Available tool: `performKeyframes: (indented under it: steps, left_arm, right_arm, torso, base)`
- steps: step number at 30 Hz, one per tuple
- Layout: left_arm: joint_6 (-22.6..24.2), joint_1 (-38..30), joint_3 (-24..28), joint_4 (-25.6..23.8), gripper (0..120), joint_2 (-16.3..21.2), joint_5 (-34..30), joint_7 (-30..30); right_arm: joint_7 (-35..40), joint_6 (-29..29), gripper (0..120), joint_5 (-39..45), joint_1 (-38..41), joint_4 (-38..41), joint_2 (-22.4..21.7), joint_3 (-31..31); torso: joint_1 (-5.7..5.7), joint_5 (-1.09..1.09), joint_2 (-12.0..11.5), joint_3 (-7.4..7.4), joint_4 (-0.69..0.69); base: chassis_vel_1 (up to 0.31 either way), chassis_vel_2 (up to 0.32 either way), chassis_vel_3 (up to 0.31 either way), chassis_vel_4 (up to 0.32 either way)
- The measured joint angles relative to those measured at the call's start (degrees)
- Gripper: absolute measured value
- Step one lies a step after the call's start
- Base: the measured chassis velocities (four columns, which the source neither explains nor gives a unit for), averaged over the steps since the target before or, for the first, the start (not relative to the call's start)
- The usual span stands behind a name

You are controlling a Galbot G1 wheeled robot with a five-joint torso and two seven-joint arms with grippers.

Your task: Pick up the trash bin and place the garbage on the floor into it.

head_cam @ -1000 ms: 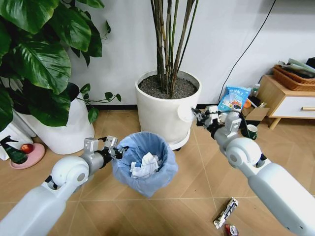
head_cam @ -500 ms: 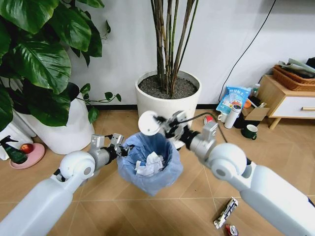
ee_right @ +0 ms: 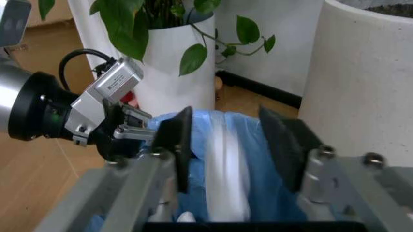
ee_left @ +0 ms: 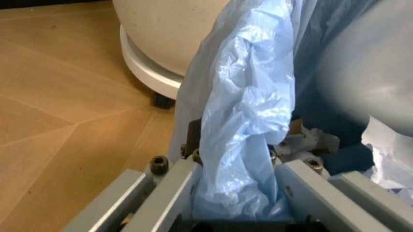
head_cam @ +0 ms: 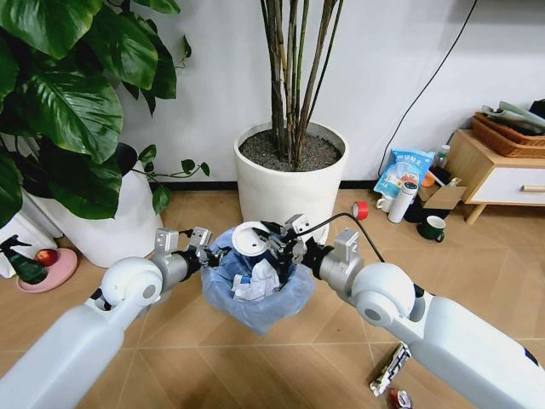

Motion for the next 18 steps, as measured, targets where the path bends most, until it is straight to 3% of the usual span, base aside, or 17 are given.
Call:
performKeyframes:
  steps: [7, 11, 15, 18]
  left_arm:
    - [0.0, 0.3, -0.1, -0.5, 1, -0.1, 0.0, 0.0]
    - [0.0, 0.8, -0.7, -0.7, 1, 0.1, 0.2, -0.1]
    - [-0.1, 1.5, -1.1, -0.7, 1, -0.2, 1.0, -0.1]
    - [-0.1, 2.1, -1.5, -0.8, 1, -0.5, 1.5, -0.1]
  right_arm:
    - [0.1, 0.0, 63, -0.2, -0.3, -0.9, 0.4, -0.3]
    - [2.3, 0.0, 84, 0.0, -0.7, -0.7, 0.8, 1.1]
    - [5.1, -0.1, 97, 0.6, -2.4, 0.8, 0.2, 4.0]
    - [7.7, -0.2, 100, 1.2, -4.0, 1.6, -0.5, 6.7]
  torso:
    - [0.00, 0.00, 0.0, 0.00, 0.00]
    - [0.00, 0.00, 0.0, 0.00, 0.01]
    - [0.00, 0.00, 0.0, 0.00, 0.01]
    - [0.00, 0.00, 0.0, 0.00, -0.01]
  base:
    - [0.000, 0.000, 0.000, 0.000]
    - [0.000, 0.000, 0.000, 0.000]
    - [0.000, 0.000, 0.000, 0.000]
    - [0.000, 0.000, 0.000, 0.000]
